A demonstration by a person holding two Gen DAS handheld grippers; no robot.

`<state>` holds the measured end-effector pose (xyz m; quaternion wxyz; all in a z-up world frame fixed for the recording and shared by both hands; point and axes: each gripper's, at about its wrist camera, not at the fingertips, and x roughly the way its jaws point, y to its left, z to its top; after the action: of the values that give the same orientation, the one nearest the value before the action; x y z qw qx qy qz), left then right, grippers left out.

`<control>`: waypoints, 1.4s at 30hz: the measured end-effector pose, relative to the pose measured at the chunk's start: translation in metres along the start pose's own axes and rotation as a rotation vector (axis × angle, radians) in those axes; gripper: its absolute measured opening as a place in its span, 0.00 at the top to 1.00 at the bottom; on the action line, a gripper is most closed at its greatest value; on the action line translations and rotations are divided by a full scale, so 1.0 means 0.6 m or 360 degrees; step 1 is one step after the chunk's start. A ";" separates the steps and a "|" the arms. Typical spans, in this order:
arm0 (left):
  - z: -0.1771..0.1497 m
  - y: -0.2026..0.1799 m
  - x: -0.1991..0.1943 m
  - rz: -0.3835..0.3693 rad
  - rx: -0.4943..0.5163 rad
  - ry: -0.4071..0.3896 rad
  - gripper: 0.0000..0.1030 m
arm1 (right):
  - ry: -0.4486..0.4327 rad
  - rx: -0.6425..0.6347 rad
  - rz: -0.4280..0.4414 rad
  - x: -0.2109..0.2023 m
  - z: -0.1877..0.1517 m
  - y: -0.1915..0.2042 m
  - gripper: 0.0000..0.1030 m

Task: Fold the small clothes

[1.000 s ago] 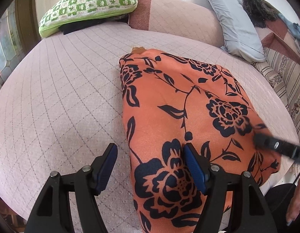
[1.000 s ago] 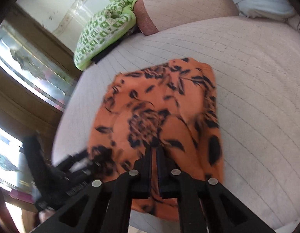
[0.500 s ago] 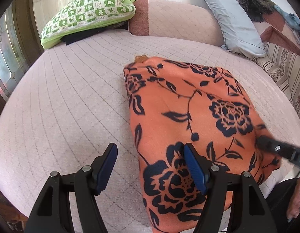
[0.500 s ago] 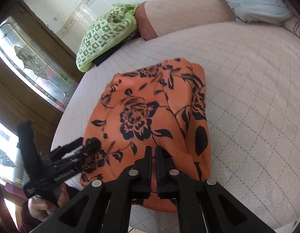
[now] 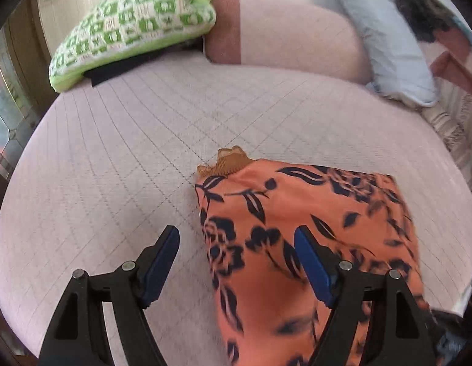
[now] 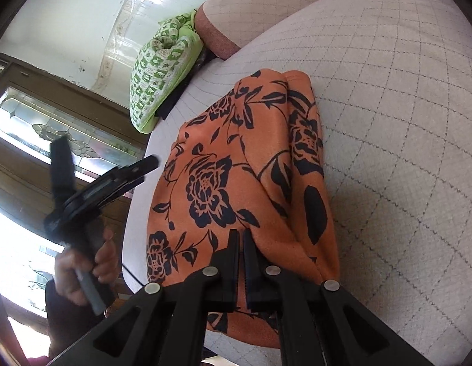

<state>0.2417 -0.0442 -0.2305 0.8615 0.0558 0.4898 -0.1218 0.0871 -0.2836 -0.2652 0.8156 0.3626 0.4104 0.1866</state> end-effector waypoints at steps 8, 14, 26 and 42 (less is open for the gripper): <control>-0.010 0.022 0.069 0.0052 -0.0064 0.0163 0.13 | 0.0012 0.0001 0.0025 0.000 0.003 -0.005 0.96; -0.055 0.020 -0.026 -0.0011 -0.0018 0.0070 0.13 | 0.0012 0.0003 0.0031 0.000 0.003 -0.008 0.96; -0.241 -0.042 -0.065 0.0041 0.0278 0.0178 0.13 | 0.0005 -0.0013 0.0031 -0.001 0.000 -0.010 0.96; -0.145 -0.016 -0.099 0.0047 0.0086 0.0051 0.12 | 0.0013 -0.0005 0.0040 -0.002 -0.002 -0.012 0.96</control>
<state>0.1380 -0.0256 -0.2241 0.8534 0.0882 0.4991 -0.1212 0.0858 -0.2884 -0.2702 0.8121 0.3657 0.4088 0.1991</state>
